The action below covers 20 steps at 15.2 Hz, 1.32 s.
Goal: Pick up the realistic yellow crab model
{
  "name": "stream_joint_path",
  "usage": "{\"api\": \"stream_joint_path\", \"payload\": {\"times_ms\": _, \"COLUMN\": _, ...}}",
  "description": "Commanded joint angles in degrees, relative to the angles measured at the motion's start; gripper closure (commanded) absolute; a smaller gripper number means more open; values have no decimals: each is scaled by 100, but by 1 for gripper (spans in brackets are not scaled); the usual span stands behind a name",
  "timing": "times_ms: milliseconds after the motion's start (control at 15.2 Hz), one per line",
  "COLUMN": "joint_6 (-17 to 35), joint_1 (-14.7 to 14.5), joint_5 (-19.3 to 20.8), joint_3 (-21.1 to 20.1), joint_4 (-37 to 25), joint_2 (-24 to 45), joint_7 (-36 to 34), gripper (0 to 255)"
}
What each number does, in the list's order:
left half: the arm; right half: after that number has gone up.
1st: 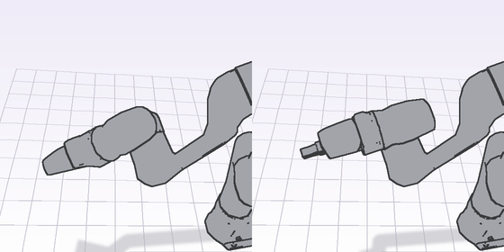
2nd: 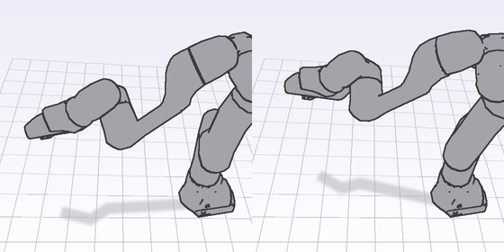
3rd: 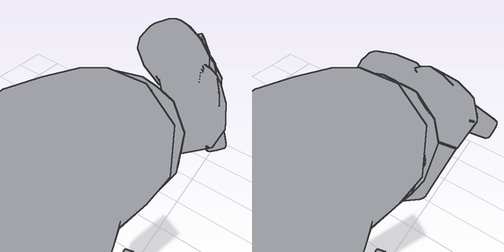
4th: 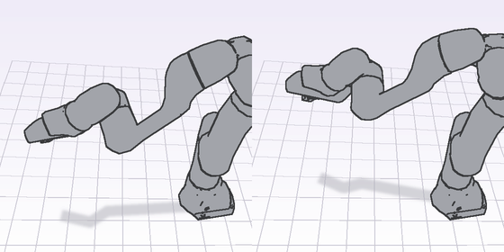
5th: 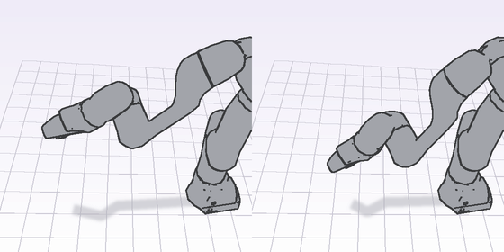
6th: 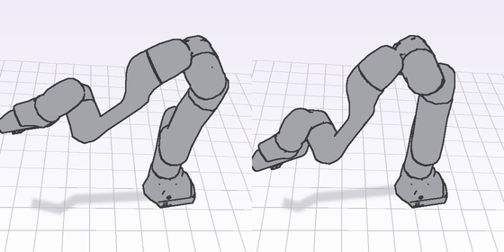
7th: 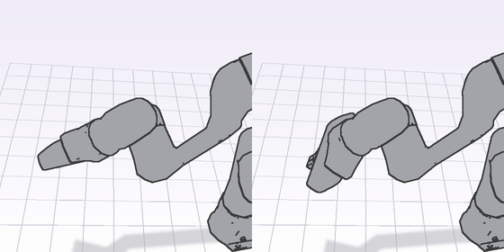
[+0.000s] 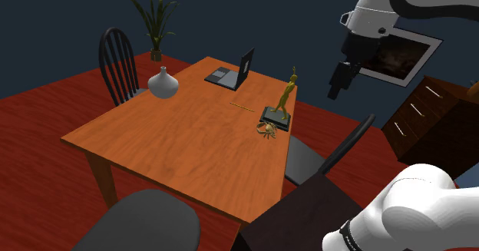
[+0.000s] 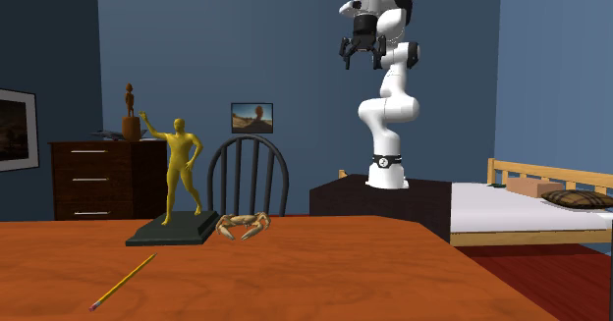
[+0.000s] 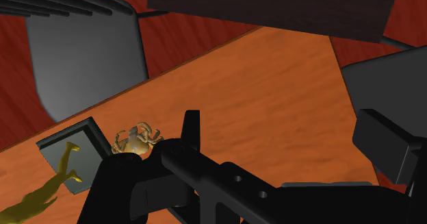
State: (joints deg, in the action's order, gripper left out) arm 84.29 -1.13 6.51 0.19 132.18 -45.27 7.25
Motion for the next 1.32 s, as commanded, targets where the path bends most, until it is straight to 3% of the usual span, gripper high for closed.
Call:
{"api": "stream_joint_path", "payload": {"times_ms": 0, "joint_6": 0, "joint_1": 0, "joint_5": 0, "joint_3": 0, "joint_4": 0, "joint_2": 0, "joint_7": 0, "gripper": 0}}
{"api": "stream_joint_path", "payload": {"times_ms": 660, "joint_6": 1714, "joint_1": 122, "joint_5": 468, "joint_3": 662, "joint_4": 383, "joint_2": 1358, "joint_7": 682, "gripper": 0}}
{"api": "stream_joint_path", "payload": {"times_ms": 1254, "joint_6": 3109, "joint_1": 209, "joint_5": 614, "joint_3": 1166, "joint_4": 52, "joint_2": 3091, "joint_7": 1289, "gripper": 0}}
